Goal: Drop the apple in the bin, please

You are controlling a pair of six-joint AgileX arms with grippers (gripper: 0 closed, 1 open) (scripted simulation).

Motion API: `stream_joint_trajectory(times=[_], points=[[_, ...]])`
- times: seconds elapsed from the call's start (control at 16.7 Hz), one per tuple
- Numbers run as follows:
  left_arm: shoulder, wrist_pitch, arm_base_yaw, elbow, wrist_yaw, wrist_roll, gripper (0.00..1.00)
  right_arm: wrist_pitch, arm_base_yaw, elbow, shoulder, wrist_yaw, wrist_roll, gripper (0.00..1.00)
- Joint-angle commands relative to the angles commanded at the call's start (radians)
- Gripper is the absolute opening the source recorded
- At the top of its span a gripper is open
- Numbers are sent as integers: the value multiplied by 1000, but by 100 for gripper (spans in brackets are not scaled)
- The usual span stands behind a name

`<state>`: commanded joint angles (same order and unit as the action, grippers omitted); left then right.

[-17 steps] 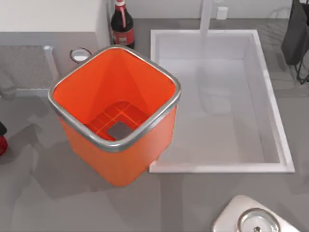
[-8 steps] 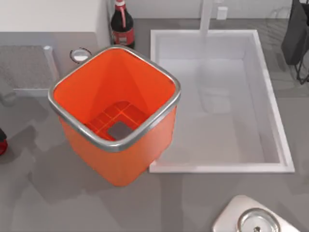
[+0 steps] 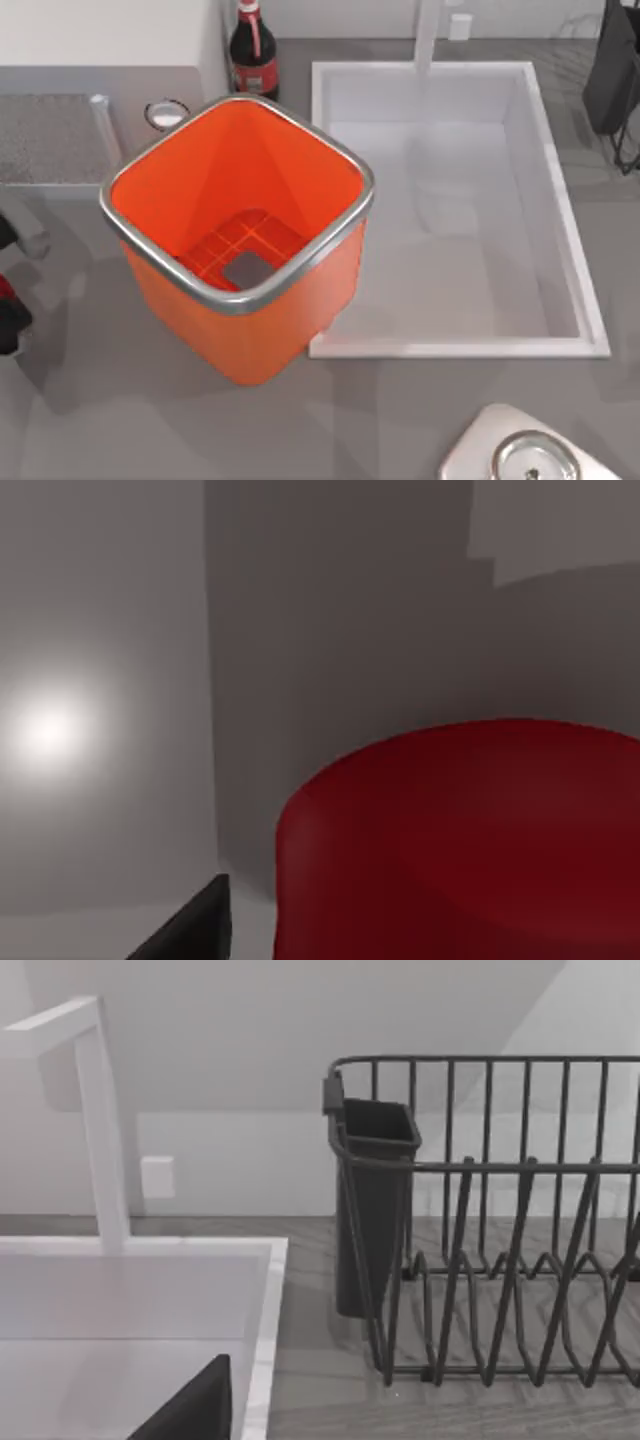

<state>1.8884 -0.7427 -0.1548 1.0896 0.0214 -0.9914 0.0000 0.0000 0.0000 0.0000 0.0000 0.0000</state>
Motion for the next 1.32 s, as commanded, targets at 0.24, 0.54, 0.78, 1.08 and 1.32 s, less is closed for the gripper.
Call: stream_joint_trajectory(times=[0.24, 0.54, 0.78, 1.08, 1.32], points=[[54, 28, 8, 35, 0, 7, 100, 0, 0, 0, 0, 0, 0, 100], [54, 28, 8, 35, 0, 7, 85, 0, 0, 0, 0, 0, 0, 100], [54, 28, 8, 35, 0, 7, 55, 0, 0, 0, 0, 0, 0, 100], [54, 28, 8, 35, 0, 7, 17, 0, 0, 0, 0, 0, 0, 100], [54, 28, 8, 35, 0, 7, 0, 0, 0, 0, 0, 0, 0, 100]])
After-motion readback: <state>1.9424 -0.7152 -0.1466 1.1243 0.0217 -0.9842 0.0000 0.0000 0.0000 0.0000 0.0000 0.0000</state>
